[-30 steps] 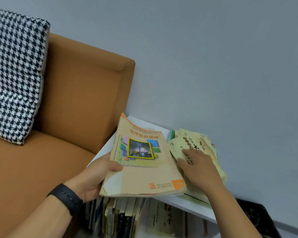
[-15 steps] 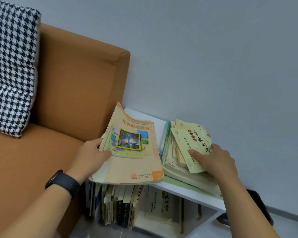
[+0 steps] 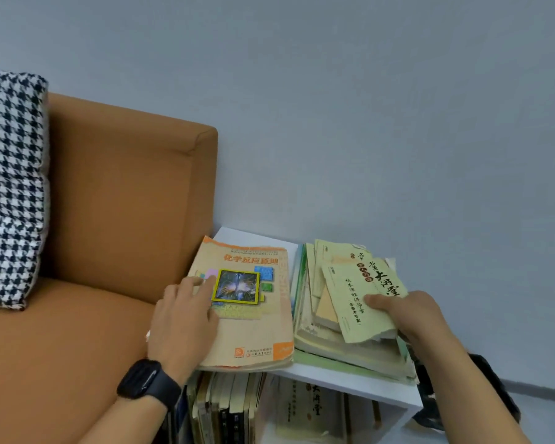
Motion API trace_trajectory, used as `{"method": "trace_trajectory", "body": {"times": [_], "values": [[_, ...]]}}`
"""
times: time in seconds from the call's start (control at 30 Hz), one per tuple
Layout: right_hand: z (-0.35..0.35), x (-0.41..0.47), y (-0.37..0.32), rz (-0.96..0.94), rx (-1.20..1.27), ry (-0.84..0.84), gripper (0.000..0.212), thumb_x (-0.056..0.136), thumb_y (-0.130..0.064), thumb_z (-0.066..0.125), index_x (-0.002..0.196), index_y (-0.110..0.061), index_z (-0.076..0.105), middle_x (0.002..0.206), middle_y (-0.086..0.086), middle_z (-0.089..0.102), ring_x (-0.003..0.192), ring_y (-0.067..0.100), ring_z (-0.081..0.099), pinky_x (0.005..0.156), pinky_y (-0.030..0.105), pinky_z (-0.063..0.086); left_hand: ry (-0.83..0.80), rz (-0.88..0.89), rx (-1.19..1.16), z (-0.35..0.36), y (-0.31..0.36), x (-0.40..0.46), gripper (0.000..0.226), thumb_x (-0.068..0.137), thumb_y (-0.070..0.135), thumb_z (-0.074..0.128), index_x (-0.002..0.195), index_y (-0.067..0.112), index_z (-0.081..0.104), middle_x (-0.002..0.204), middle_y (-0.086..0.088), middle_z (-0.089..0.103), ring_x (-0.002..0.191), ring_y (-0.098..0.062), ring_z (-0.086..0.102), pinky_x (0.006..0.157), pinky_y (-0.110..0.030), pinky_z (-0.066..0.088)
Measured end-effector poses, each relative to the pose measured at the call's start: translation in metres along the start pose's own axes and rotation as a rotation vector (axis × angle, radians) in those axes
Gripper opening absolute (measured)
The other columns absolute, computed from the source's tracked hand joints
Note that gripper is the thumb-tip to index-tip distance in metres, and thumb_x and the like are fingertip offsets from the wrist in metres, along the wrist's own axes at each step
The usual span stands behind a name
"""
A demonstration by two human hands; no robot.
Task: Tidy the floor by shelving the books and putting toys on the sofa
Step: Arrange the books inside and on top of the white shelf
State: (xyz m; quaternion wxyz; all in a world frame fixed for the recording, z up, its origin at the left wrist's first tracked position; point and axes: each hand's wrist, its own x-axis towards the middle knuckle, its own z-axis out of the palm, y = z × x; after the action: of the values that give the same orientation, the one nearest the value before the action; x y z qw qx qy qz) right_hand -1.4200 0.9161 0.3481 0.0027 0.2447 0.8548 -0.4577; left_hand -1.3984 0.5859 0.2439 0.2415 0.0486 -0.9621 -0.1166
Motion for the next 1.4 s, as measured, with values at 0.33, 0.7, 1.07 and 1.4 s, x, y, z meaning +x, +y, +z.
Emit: {"method": "trace_trajectory", "body": {"times": [0.33,0.7,1.07,1.4], "values": [[0.014,-0.022,-0.009,-0.174,0.553,-0.178,0.022,0.091,-0.015,0.072,0.112,-0.02,0.066,0.102,0.001,0.078,0.091,0.025,0.076,0.078,0.043,0.061,-0.053,0.059,-0.389,-0.011,0.041,-0.008,0.024,0.091,0.026,0.067,0.114,0.034,0.071,0.11,0.018,0.069,0.097,-0.007,0.066,0.075,-0.033,0.056],[0.068,-0.042,-0.018,-0.527,-0.155,0.042,0.051,0.097,-0.06,0.048,0.076,-0.018,0.069,0.072,-0.007,0.069,0.069,0.014,0.064,0.063,0.03,0.049,-0.572,-0.749,-1.981,-0.034,0.051,-0.023,0.057,0.08,0.0,0.071,0.134,0.012,0.057,0.123,-0.016,0.07,0.112,-0.039,0.068,0.096,-0.068,0.048],[0.077,0.006,-0.007,-0.327,-0.7,0.057,0.121,0.063,-0.098,0.047,0.159,-0.038,0.004,0.168,0.003,-0.002,0.15,0.037,0.005,0.119,0.055,0.009,-0.401,-0.741,-1.793,-0.027,0.044,-0.018,0.04,0.093,0.0,0.061,0.126,0.023,0.059,0.112,-0.005,0.076,0.097,-0.03,0.074,0.072,-0.051,0.06],[0.07,0.004,-0.025,-0.344,-0.754,-0.078,0.045,0.075,-0.062,0.057,0.105,-0.029,0.053,0.102,-0.005,0.059,0.091,0.018,0.056,0.07,0.033,0.046,-0.439,-0.762,-1.802,-0.023,0.041,-0.02,0.043,0.093,0.0,0.06,0.13,0.021,0.057,0.117,-0.007,0.074,0.103,-0.033,0.072,0.071,-0.05,0.059]]}}
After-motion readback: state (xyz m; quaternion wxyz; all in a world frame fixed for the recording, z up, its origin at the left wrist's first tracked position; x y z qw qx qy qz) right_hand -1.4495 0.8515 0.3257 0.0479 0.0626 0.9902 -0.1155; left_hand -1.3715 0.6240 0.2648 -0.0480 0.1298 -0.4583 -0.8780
